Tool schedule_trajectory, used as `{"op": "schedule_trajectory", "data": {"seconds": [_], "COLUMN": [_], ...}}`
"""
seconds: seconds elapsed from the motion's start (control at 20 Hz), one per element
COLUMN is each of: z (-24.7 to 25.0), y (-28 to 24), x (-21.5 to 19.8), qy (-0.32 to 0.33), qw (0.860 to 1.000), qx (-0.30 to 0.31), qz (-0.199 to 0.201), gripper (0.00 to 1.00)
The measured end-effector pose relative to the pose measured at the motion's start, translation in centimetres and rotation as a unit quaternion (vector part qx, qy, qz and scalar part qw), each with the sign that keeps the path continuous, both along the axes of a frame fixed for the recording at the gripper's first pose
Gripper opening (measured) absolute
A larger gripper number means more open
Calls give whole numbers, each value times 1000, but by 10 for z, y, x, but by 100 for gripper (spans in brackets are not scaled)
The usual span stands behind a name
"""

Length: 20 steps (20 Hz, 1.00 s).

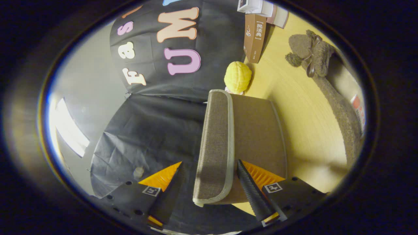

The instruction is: Open the storage box then place both shoes into the box .Put the left shoe in first, then the right shoe, with the right side of both shoes facing outward in a uniform manner.

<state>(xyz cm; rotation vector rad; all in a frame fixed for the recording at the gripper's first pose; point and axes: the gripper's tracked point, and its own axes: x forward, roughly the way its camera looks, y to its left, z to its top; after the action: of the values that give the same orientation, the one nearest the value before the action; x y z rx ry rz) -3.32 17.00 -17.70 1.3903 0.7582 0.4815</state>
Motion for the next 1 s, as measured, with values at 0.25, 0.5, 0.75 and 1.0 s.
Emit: {"op": "schedule_trajectory", "data": {"seconds": [0.25,0.5,0.75,1.0], "z": [40,60,54,88], "y": [-4,7,7,27], "x": [-2,-7,8,-8], "qy": [-14,-20,-22,-69], "qw": [997,995,999,995], "qx": [74,94,41,-1], "qz": [-3,27,8,71], "gripper": [95,75,25,15]}}
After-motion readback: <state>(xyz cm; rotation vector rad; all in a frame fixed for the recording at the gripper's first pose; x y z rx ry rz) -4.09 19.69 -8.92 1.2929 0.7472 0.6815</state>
